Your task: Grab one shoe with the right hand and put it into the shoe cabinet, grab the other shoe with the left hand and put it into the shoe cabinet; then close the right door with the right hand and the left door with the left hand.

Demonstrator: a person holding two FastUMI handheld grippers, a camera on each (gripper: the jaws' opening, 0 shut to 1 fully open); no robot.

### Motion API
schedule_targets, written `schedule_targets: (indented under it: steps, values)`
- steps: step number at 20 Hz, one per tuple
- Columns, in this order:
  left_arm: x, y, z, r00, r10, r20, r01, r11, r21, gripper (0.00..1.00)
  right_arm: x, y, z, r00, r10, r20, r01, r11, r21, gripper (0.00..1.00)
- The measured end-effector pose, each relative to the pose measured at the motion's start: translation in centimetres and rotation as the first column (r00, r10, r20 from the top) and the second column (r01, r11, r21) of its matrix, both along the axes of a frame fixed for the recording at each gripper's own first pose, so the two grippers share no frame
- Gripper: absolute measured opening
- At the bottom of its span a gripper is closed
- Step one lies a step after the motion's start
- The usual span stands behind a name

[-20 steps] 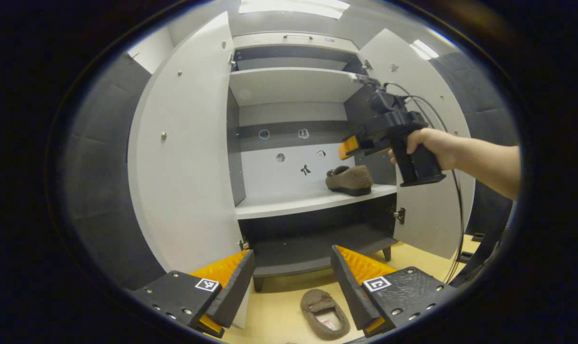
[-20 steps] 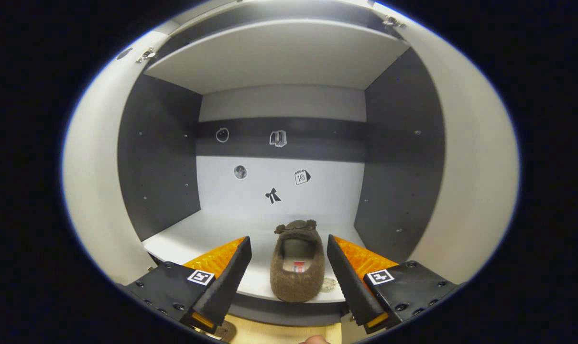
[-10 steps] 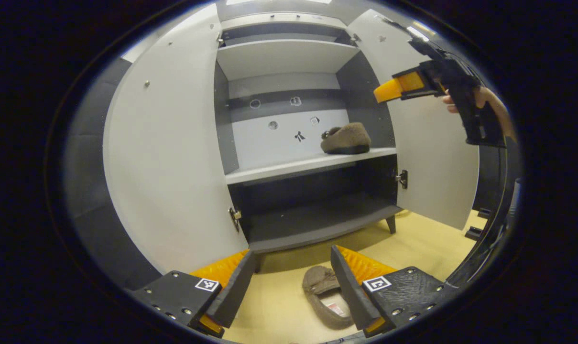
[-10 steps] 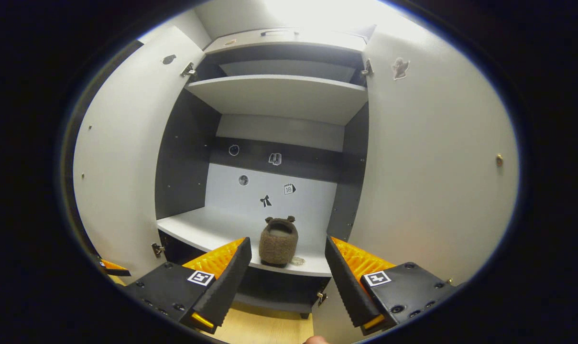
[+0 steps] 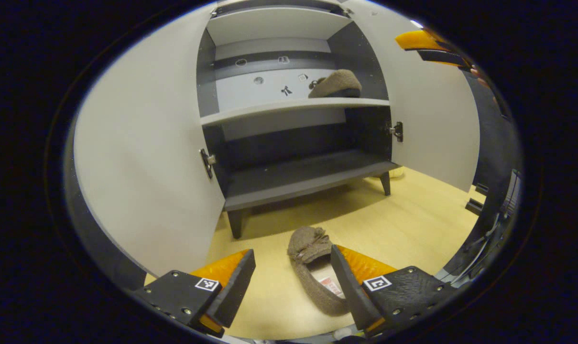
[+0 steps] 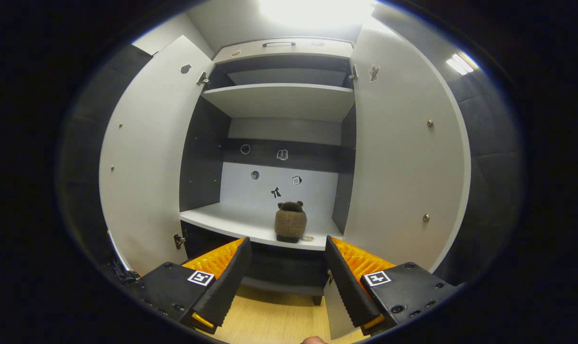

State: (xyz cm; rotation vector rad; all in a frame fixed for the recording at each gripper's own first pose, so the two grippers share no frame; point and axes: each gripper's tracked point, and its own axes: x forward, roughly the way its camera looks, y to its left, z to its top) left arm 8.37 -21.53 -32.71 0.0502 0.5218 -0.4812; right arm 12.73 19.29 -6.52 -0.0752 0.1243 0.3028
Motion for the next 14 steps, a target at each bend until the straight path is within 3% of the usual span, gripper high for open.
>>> schedule_targets:
  steps: [6, 7, 8, 12, 13, 14]
  values:
    - [0.7, -0.8, -5.2, 0.994, -0.008, -0.113, 0.011, 1.0, 0.028, 0.93, -1.9, -0.1, -1.9, 0.998, -0.011, -0.065, 0.01, 1.0, -0.013, 0.98]
    - [1.0, -0.8, -6.0, 0.992, -0.007, -0.13, 0.011, 1.0, 0.03, 0.97, -2.1, -0.1, -2.2, 0.997, -0.015, -0.071, 0.014, 1.0, -0.015, 0.98]
    - [1.3, -0.9, -6.7, 0.989, -0.003, -0.145, 0.008, 0.999, 0.033, 0.93, -2.2, -0.1, -2.6, 0.997, -0.02, -0.08, 0.019, 1.0, -0.018, 0.98]
    - [2.6, -1.3, -8.9, 0.984, 0.0, -0.181, 0.006, 0.999, 0.037, 0.91, -2.7, -0.1, -4.0, 0.992, -0.035, -0.118, 0.031, 0.999, -0.036, 0.98]
    - [2.8, -1.6, -9.4, 0.981, -0.002, -0.193, 0.009, 0.999, 0.034, 0.97, -2.8, -0.2, -4.3, 0.991, -0.039, -0.128, 0.034, 0.999, -0.039, 0.97]
    - [3.1, -1.6, -9.7, 0.98, 0.002, -0.199, 0.005, 0.999, 0.036, 0.88, -2.8, -0.2, -4.6, 0.99, -0.043, -0.135, 0.038, 0.998, -0.039, 0.98]
